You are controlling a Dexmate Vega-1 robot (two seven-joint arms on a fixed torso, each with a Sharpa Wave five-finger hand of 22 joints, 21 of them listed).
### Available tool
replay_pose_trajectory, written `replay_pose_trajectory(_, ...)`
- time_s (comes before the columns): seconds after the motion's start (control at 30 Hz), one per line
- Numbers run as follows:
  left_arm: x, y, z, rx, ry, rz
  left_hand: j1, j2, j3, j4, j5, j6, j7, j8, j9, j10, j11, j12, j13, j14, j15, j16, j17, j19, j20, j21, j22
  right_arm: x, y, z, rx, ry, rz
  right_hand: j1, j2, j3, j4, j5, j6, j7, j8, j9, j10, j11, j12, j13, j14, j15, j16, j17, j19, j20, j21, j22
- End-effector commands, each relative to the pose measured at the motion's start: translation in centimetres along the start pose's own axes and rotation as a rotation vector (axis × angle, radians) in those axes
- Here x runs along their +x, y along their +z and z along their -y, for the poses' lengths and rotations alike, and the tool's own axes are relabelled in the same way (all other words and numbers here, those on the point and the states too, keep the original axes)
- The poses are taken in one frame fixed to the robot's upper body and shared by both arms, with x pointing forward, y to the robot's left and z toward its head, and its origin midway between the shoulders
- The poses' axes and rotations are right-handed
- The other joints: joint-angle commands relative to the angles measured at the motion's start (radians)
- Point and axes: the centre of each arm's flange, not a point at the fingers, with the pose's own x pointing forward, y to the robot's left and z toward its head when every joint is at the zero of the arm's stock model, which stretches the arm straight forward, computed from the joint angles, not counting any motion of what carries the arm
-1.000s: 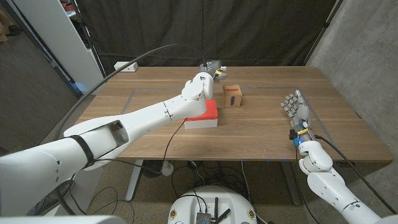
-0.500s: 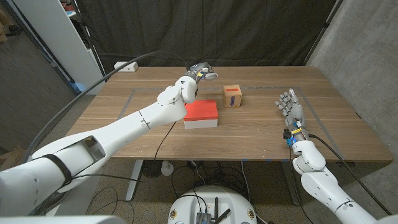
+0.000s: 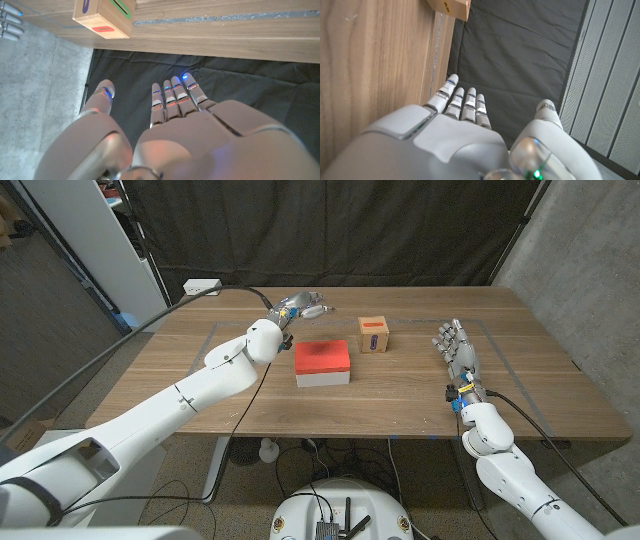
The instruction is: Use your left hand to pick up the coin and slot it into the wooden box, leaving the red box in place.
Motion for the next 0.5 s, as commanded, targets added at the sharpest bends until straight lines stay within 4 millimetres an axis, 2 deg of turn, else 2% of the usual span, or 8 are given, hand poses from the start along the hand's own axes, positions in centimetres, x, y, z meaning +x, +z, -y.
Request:
replay_pose_trajectory(0.03, -4.5, -5.1, -0.3, -0.226, 0.081, 0.049, -0.064, -0.022, -0.035, 0.011, -0.006, -0.048, 0.004, -0.003, -0.021, -0.042, 0.002, -0.026, -0.002, -0.049, 0.012, -0.039, 0.003, -0.031, -0.084, -0.052, 0.004, 0.0, 0.7, -1.2, 0.004, 0.030, 0.010, 0.003, -0.004, -0.003, 0.001, -0.002, 0.000, 0.006, 0.002, 0.004, -0.003, 0.001, -0.005, 0.003, 0.002, -0.008, 0.000, 0.003, 0.004, -0.006, -0.001, 0.002)
replay_pose_trajectory(0.1, -5.2, -5.7, -0.2, -0.278, 0.085, 0.075, -0.091, -0.023, -0.047, 0.011, -0.006, -0.094, 0.006, -0.006, -0.032, -0.090, 0.011, -0.047, -0.003, -0.089, 0.017, -0.071, 0.003, -0.066, -0.080, -0.099, 0.005, 0.0, 0.9, -1.5, 0.003, 0.040, 0.016, 0.003, -0.005, -0.003, 0.001, -0.002, 0.000, 0.004, 0.001, 0.004, -0.004, 0.000, -0.005, 0.003, 0.002, -0.008, 0.000, 0.002, 0.004, -0.006, -0.001, 0.002)
replay_pose_trajectory(0.17, -5.8, -6.3, 0.0, -0.337, 0.092, 0.099, -0.117, -0.023, -0.059, 0.010, -0.007, -0.167, 0.002, -0.008, -0.039, -0.154, -0.007, -0.062, -0.004, -0.150, 0.026, -0.108, 0.003, -0.103, -0.077, -0.153, 0.006, -0.1, 0.9, -1.9, 0.001, 0.047, 0.016, 0.003, -0.005, -0.003, 0.001, -0.002, 0.000, 0.005, 0.001, 0.004, -0.004, -0.002, -0.006, 0.002, 0.003, -0.010, 0.000, 0.002, 0.004, -0.007, -0.001, 0.002)
replay_pose_trajectory(0.27, -6.7, -7.0, 0.2, -0.403, 0.104, 0.127, -0.135, -0.025, -0.069, 0.008, -0.008, -0.216, 0.003, -0.008, -0.041, -0.210, 0.008, -0.069, -0.004, -0.207, 0.038, -0.128, 0.004, -0.136, -0.064, -0.195, 0.006, -0.2, 0.9, -2.2, -0.008, 0.056, 0.016, 0.003, -0.005, -0.003, 0.001, -0.002, 0.001, 0.006, 0.000, 0.004, -0.005, 0.000, -0.006, 0.002, 0.003, -0.011, 0.000, 0.002, 0.005, -0.010, -0.001, 0.002)
replay_pose_trajectory(0.43, -7.7, -8.8, 0.7, -0.522, 0.177, 0.144, -0.159, -0.034, -0.083, 0.008, -0.011, -0.261, -0.003, -0.007, -0.042, -0.244, 0.005, -0.067, -0.004, -0.241, 0.042, -0.131, 0.005, -0.155, -0.062, -0.230, 0.007, -0.5, 0.8, -2.4, -0.006, 0.051, 0.025, 0.002, -0.006, -0.004, 0.001, -0.001, 0.002, 0.005, -0.001, 0.004, -0.003, 0.000, -0.006, 0.001, 0.004, -0.013, 0.000, 0.002, 0.006, -0.014, -0.001, 0.002)
replay_pose_trajectory(0.5, -7.9, -9.8, 1.0, -0.591, 0.199, 0.136, -0.170, -0.039, -0.090, 0.008, -0.011, -0.248, -0.001, 0.002, -0.043, -0.228, -0.002, -0.056, -0.005, -0.224, 0.037, -0.121, 0.004, -0.131, -0.082, -0.235, 0.007, -0.5, 0.8, -2.5, -0.009, 0.056, 0.025, 0.002, -0.007, -0.004, 0.001, -0.001, 0.002, 0.005, -0.001, 0.004, -0.003, -0.002, -0.006, 0.001, 0.005, -0.013, 0.000, 0.002, 0.007, -0.014, -0.001, 0.002)
